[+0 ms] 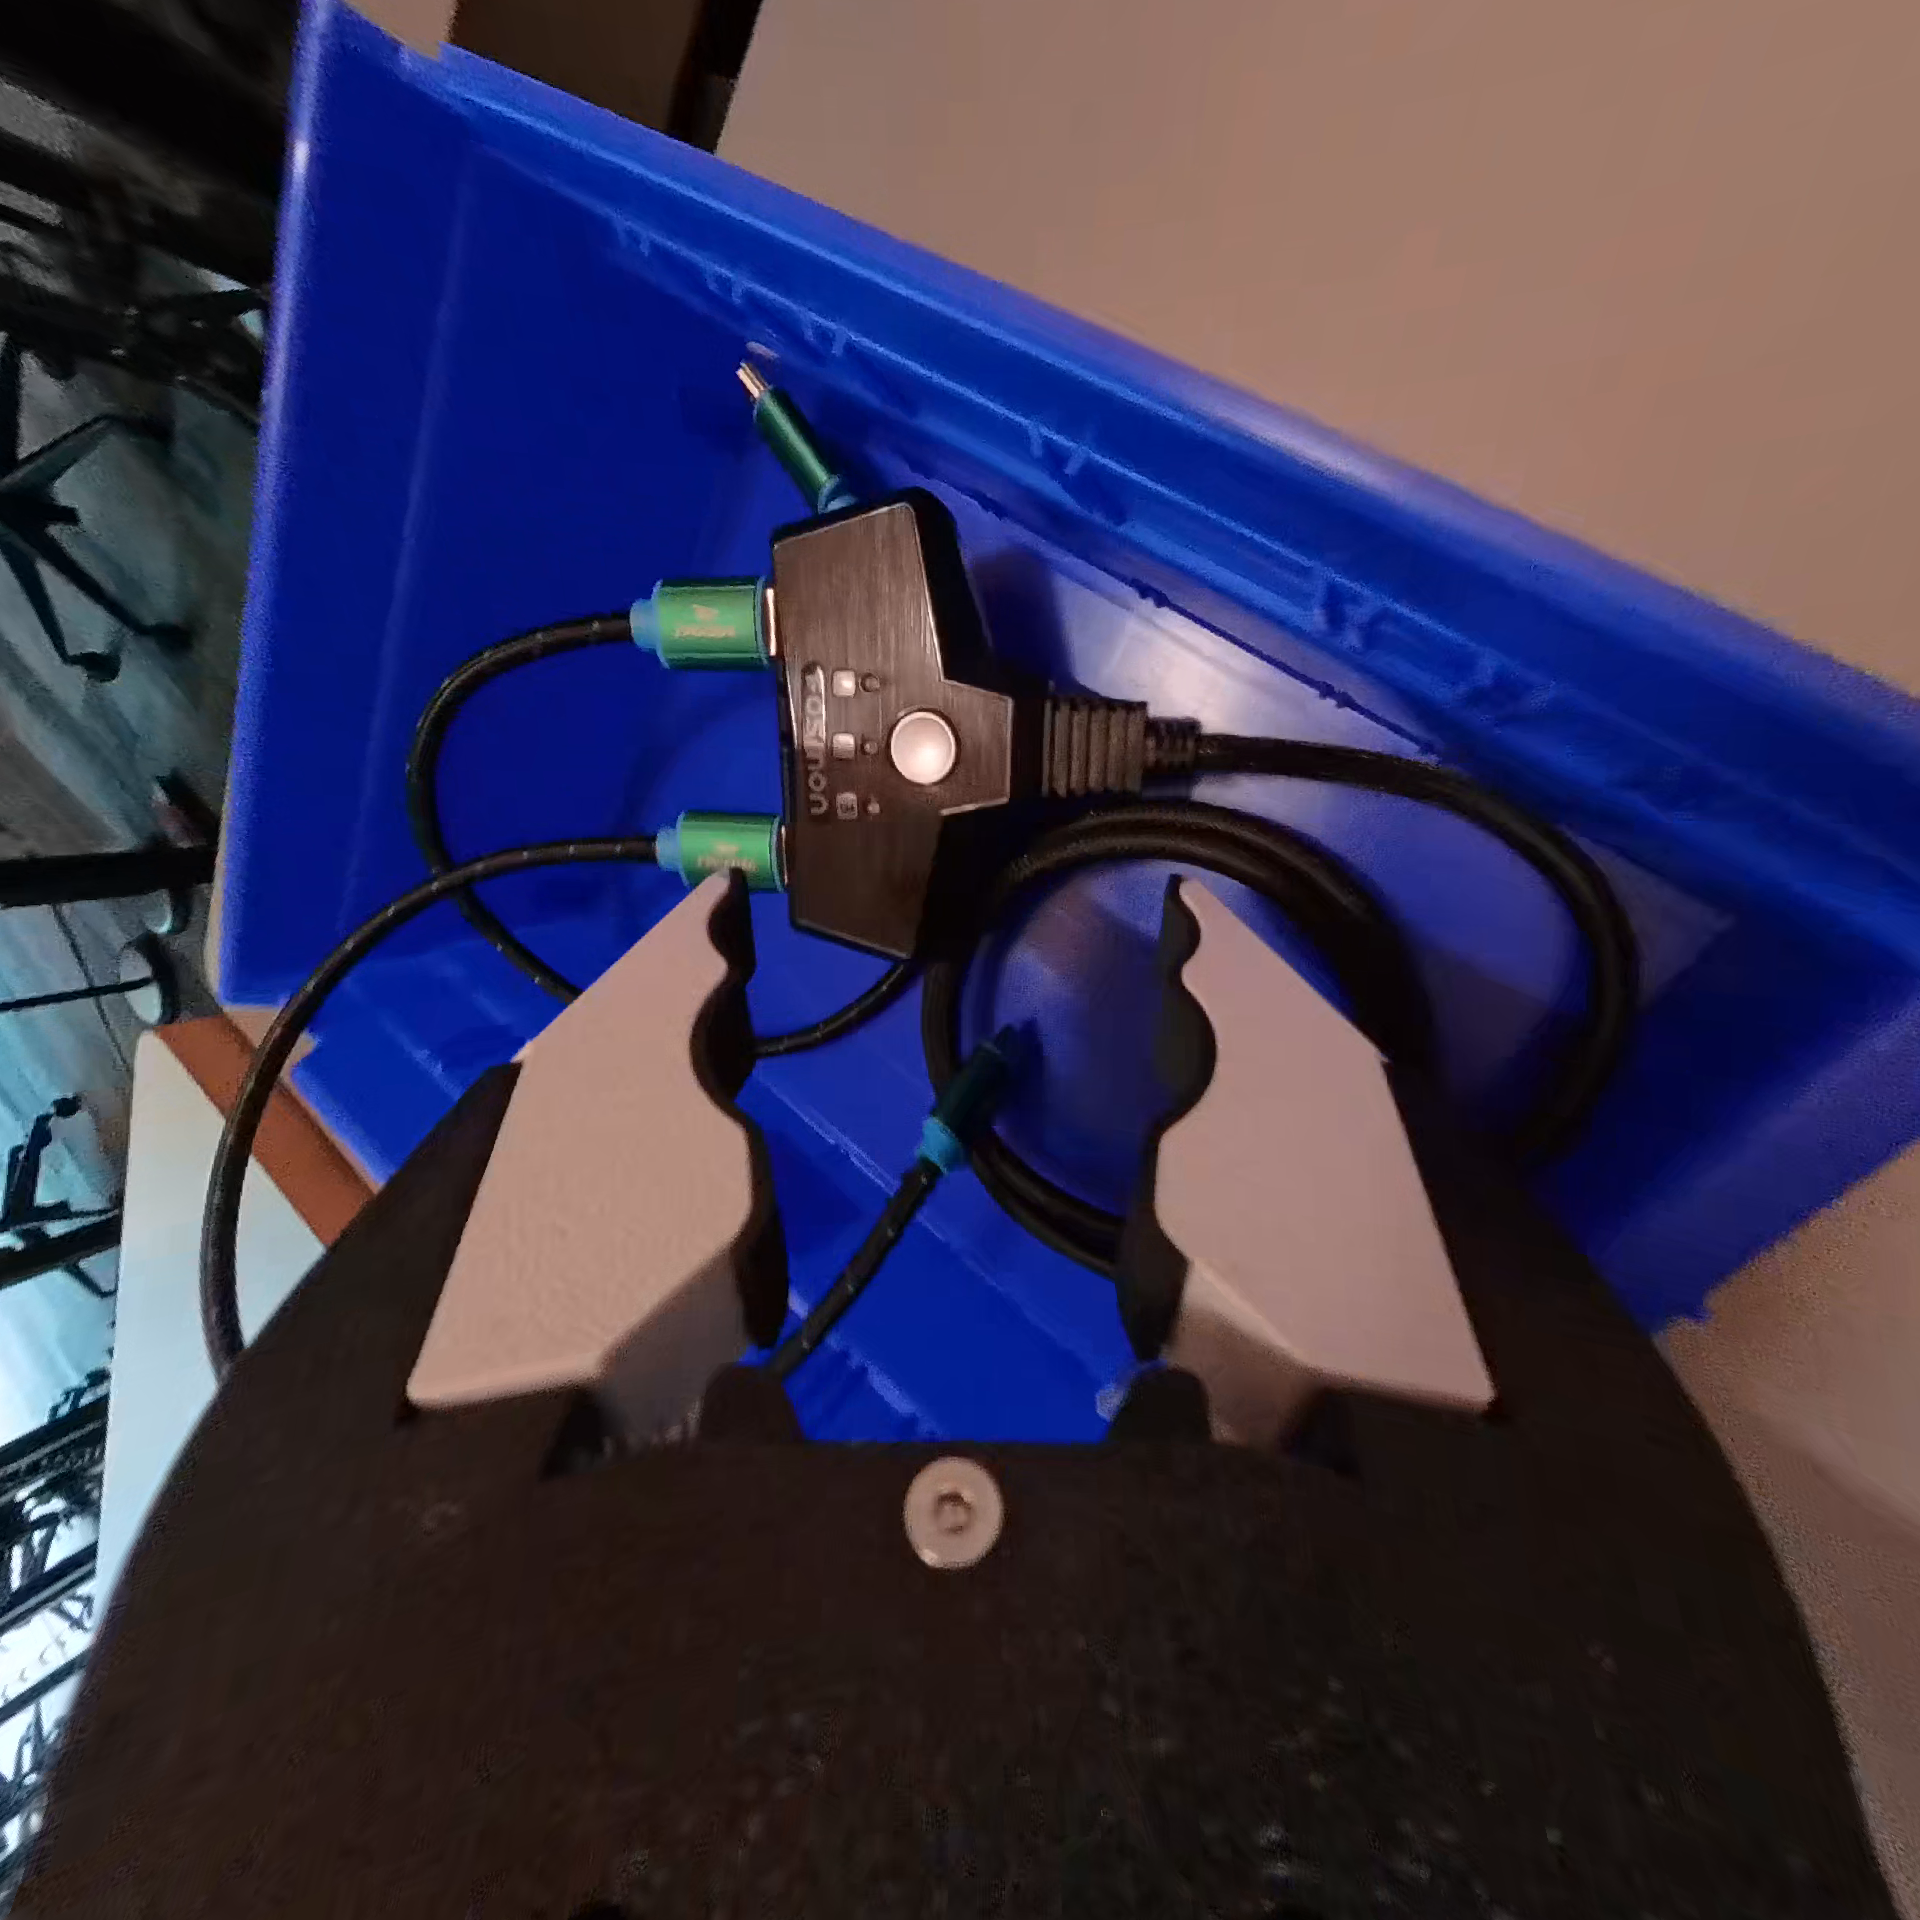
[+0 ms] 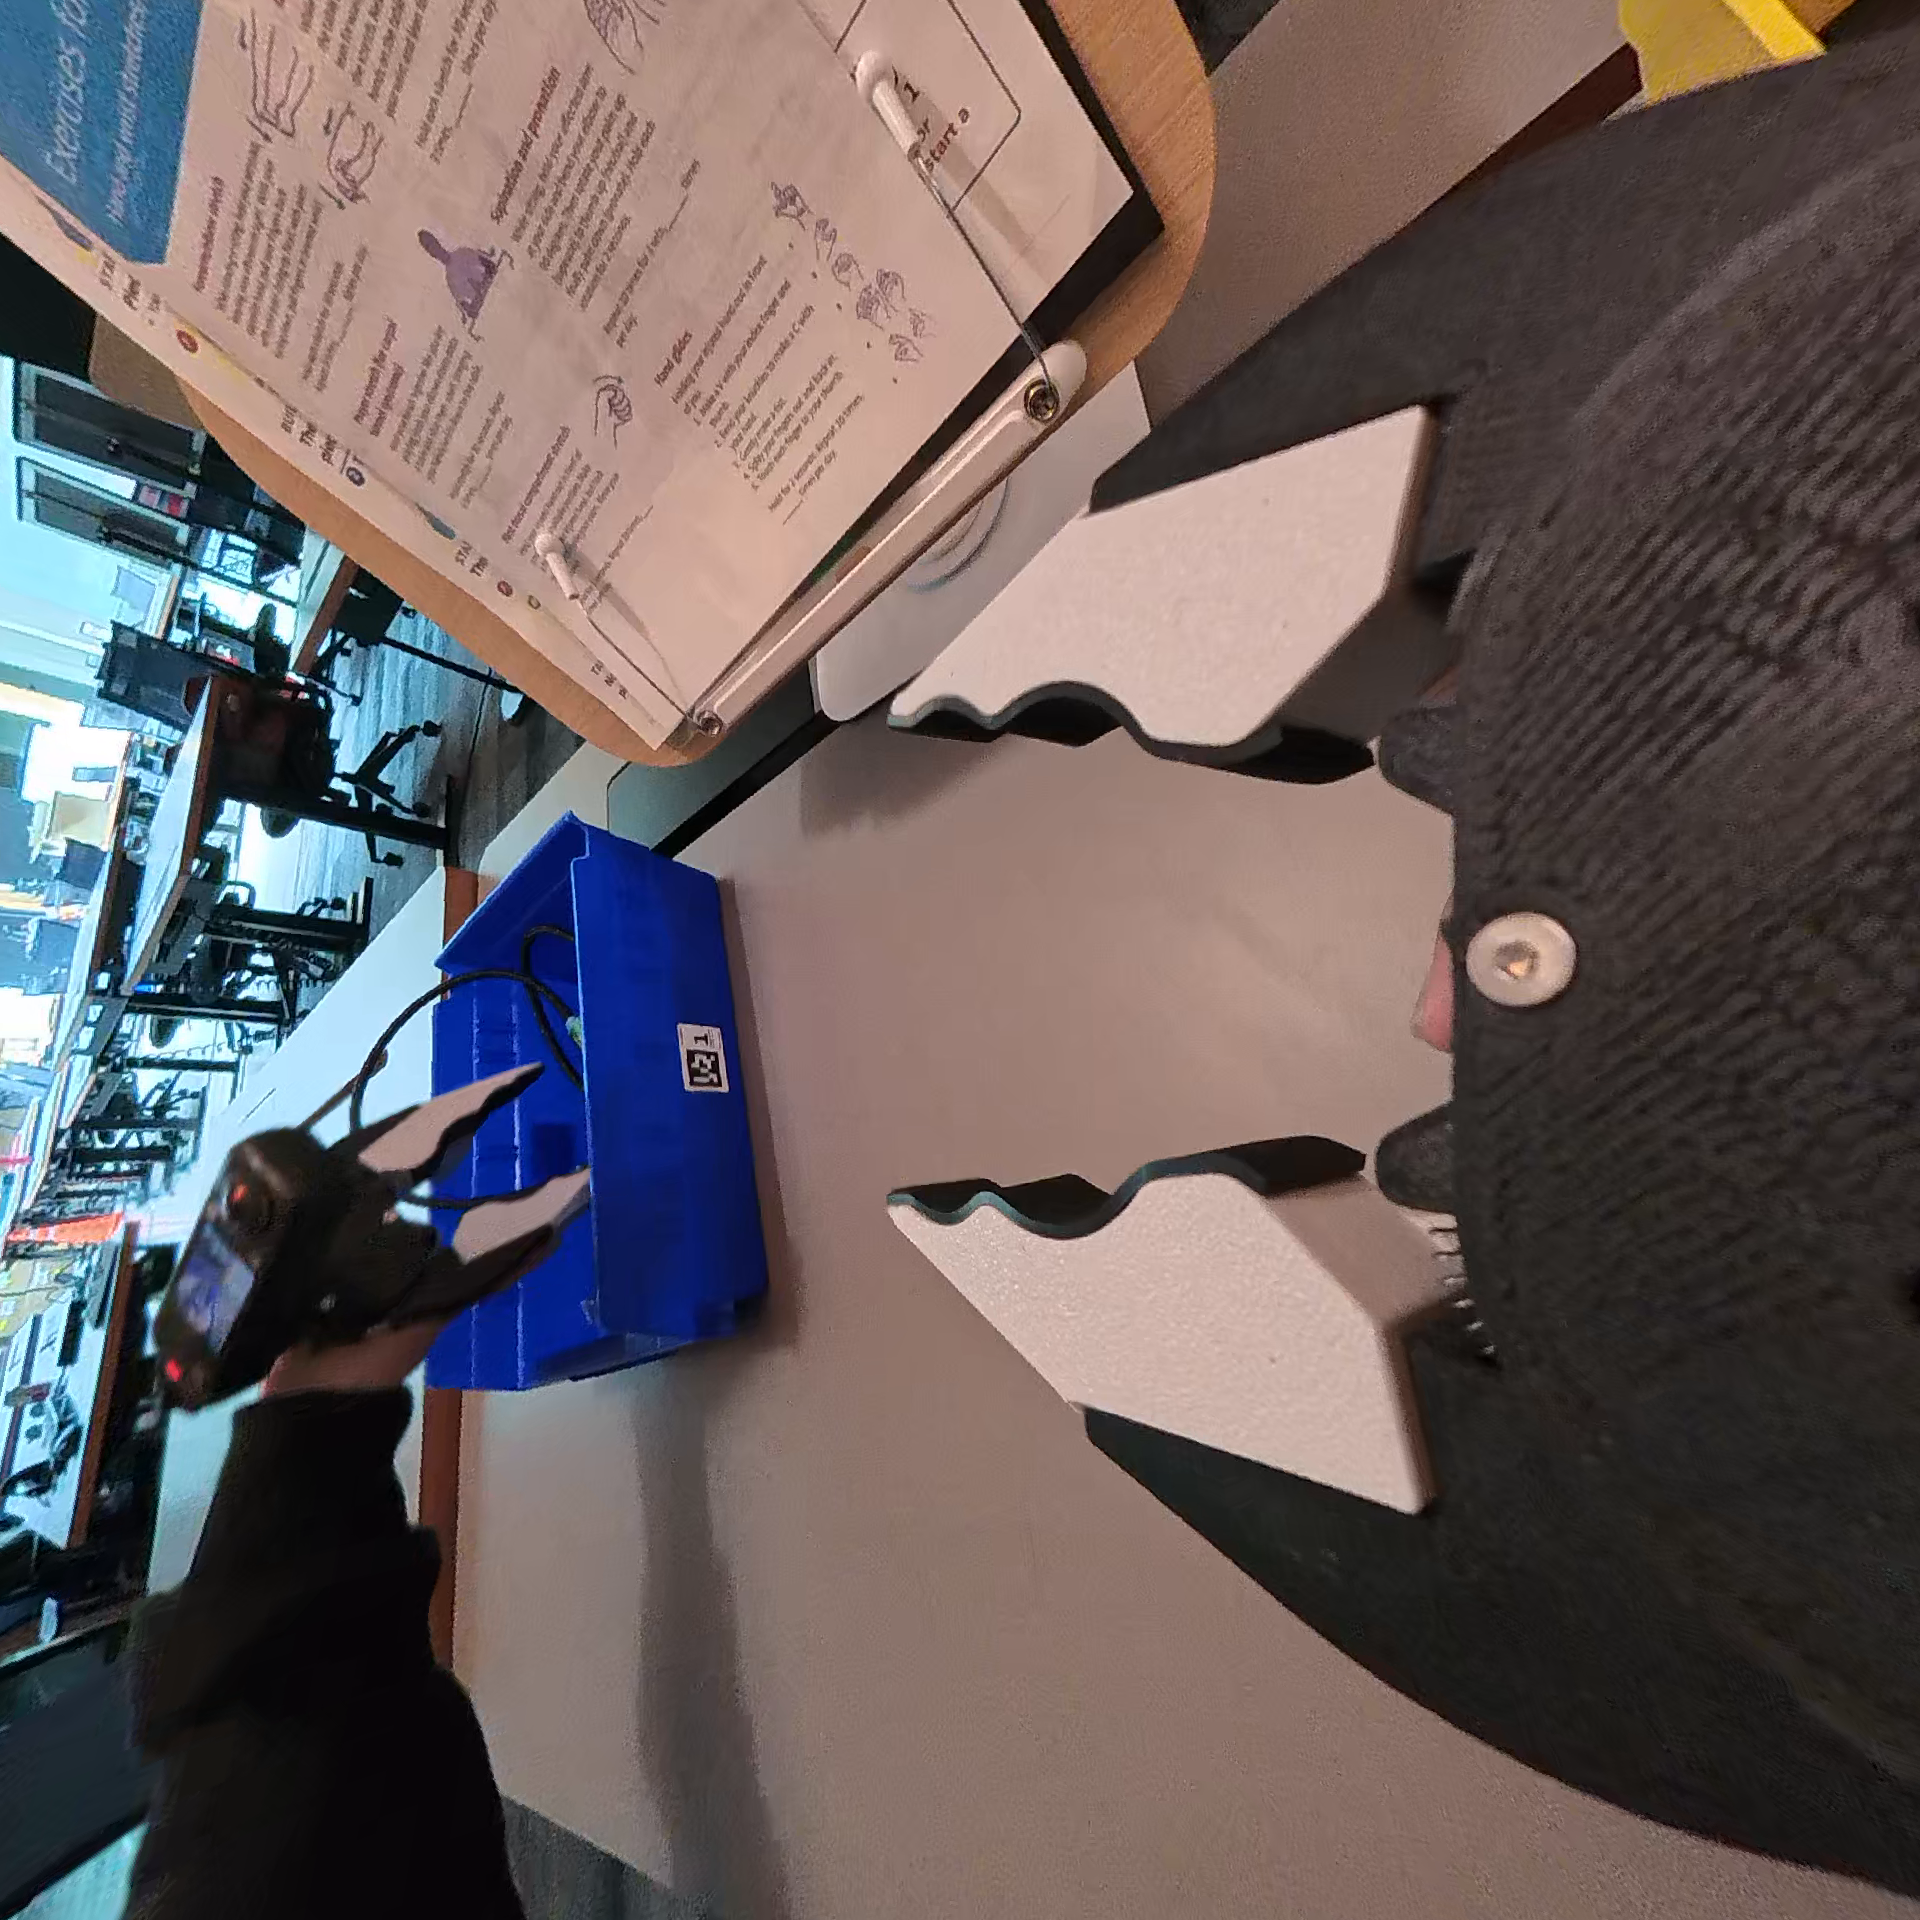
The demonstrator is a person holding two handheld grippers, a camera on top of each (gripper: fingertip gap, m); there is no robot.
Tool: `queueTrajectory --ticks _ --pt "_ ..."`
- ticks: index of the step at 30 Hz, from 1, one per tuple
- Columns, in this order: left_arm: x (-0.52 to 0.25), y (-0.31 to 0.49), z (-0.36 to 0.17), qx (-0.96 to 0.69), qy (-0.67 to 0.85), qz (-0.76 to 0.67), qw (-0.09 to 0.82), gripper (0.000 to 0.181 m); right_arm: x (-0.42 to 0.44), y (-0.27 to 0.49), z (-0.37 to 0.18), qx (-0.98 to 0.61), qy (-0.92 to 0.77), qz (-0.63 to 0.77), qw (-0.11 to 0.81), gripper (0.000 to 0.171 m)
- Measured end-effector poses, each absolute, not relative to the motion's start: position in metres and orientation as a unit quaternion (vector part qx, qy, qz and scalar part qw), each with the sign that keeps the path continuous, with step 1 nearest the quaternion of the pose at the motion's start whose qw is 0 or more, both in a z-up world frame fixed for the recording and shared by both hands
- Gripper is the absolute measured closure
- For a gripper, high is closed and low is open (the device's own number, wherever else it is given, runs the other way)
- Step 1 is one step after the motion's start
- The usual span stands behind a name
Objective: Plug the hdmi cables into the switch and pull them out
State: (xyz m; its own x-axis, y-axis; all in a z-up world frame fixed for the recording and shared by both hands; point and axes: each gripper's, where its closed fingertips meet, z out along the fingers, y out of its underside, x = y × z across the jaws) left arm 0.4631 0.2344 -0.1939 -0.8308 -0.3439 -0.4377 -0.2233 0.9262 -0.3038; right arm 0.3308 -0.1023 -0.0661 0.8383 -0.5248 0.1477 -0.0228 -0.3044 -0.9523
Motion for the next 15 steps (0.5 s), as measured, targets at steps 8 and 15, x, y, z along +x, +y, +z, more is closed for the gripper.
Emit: queueTrajectory --ticks 8,15 --pt "0.490 0.238 -0.220 -0.105 0.974 -0.063 0.192 0.105 0.322 -0.097 -0.076 -0.801 0.132 -0.227 0.538 0.086" --pt "0.497 0.241 -0.238 -0.068 0.987 -0.019 0.147 0.112 0.319 -0.098 -0.080 -0.807 0.106 -0.237 0.531 0.085"
